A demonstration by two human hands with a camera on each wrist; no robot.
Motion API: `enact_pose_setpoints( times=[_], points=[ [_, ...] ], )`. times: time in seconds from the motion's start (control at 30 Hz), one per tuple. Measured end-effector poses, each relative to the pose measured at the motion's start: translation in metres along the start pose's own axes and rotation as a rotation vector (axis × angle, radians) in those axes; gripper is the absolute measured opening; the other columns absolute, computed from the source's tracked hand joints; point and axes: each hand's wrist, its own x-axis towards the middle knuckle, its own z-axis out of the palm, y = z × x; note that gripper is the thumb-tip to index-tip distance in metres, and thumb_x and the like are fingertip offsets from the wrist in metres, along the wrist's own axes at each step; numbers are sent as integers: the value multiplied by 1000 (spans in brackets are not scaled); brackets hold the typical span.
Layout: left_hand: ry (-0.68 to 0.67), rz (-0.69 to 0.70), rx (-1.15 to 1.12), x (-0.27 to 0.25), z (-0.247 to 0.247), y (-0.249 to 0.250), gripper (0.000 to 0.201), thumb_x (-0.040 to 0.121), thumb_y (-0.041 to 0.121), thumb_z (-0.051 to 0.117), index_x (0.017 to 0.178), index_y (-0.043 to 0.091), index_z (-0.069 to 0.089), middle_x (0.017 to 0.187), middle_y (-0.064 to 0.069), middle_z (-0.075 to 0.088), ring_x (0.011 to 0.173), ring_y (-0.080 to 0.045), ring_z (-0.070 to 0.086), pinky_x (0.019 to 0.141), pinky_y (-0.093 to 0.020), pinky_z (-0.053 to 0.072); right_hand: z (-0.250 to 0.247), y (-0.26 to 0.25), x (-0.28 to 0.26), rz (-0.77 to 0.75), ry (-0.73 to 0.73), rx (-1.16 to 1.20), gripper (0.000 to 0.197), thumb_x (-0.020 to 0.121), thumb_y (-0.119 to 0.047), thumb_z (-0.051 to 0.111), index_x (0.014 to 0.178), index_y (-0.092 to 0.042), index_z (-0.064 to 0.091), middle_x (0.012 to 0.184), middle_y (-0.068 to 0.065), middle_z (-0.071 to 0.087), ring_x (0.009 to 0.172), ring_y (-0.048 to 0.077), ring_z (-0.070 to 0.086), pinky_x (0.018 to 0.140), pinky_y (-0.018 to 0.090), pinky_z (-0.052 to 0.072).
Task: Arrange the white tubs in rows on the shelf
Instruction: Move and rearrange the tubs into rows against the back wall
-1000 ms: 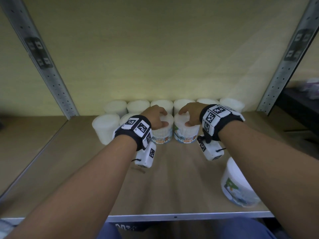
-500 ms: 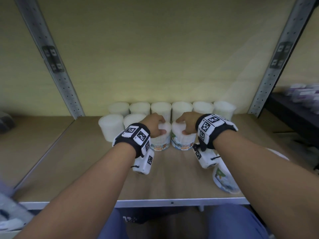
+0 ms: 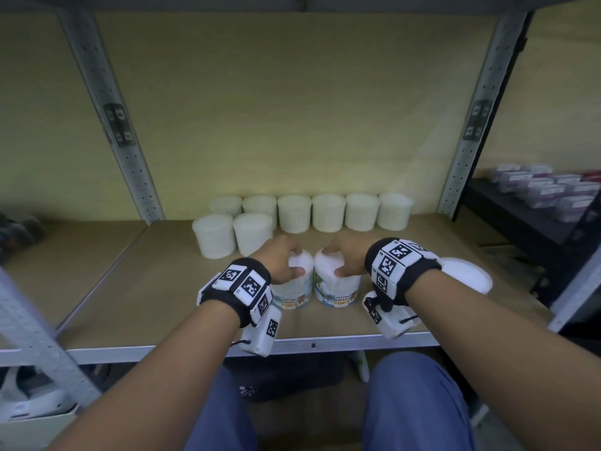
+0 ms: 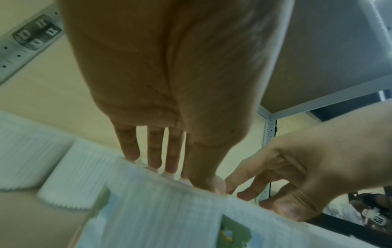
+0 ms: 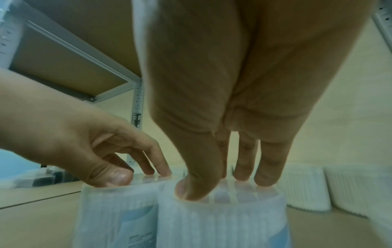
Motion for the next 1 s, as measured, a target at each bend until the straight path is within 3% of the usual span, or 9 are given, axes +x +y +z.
enact_pose_setpoints(
  times=[0.5,0.77,1.0],
  points=[
    [47,10,-78,-39,16,17,51,88,36,62,133,17,48,140,-3,44,129,-21,43,106,-33,36,23,5,-45,-31,16,139,60,91,-27,61,146,-23,37,152,-1,35,137,22,39,113,35,33],
    [28,-7,-104,-36,21,18,45,85,38,65,127,29,53,150,-9,36,138,-26,36,113,-44,31,27,17,-47,-44,11,225,58,90,-29,62,144,-26,40,153,-5,33,138,19,36,115,33,31],
    [43,1,-102,-34,25,22,42,86,38,63,126,31,53,149,-10,38,138,-26,35,113,-48,30,28,25,-47,-46,13,264,56,89,-29,63,141,-27,43,152,-7,34,138,18,36,116,33,29]
  ],
)
